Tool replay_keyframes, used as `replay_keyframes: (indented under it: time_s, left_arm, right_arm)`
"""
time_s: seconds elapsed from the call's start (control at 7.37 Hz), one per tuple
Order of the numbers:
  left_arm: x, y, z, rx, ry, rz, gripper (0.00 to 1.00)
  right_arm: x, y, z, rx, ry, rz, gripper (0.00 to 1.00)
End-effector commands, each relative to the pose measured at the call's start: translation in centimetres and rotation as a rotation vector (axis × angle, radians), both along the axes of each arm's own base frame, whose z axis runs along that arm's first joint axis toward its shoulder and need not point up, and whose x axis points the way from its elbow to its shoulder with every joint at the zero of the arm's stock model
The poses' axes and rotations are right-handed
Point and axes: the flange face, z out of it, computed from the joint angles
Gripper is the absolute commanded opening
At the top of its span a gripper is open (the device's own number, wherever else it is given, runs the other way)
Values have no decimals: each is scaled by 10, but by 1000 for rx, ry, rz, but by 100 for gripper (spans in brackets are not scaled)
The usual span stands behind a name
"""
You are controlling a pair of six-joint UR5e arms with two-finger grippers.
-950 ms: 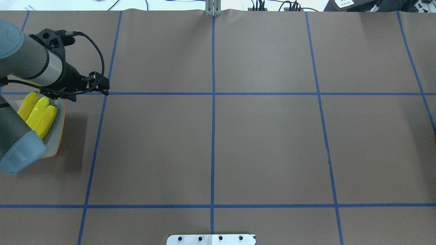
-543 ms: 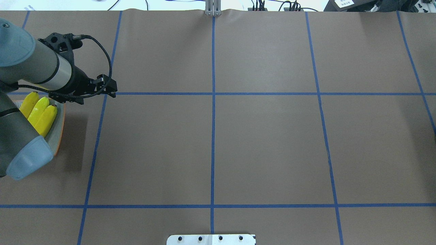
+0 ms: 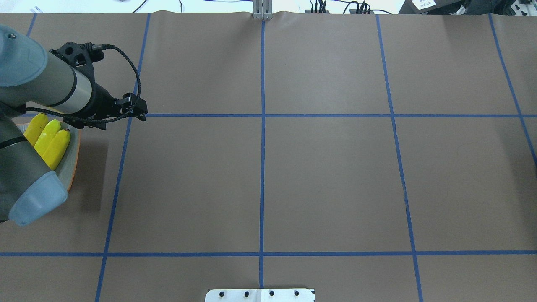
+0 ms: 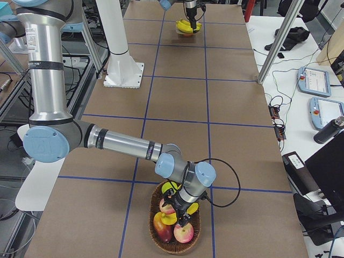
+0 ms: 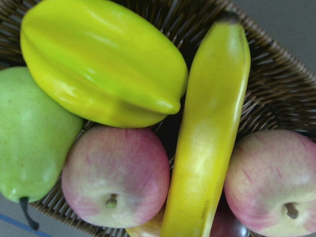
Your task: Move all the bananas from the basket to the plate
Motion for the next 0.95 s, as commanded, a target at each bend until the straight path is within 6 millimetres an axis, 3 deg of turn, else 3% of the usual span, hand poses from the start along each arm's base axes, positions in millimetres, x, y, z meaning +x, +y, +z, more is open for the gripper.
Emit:
replay_keyframes:
  time_s: [0.0,0.14,0.68,0.81]
  left_arm:
    - [-5,5,-9,13,16,-3,100]
    - [-7,7,-11,16,19,-3,100]
    - [-12,13,-19,11,43,-18,100]
    - [-13,14,-20,12,45,-19,100]
  right_arm:
    - [0,1,1,-27,26,49,92]
    - [-1,-6,-2,-29,30,63,90]
    - [-1,3,9,-46,36,65,88]
    - [-1,4,9,-47,35,64,82]
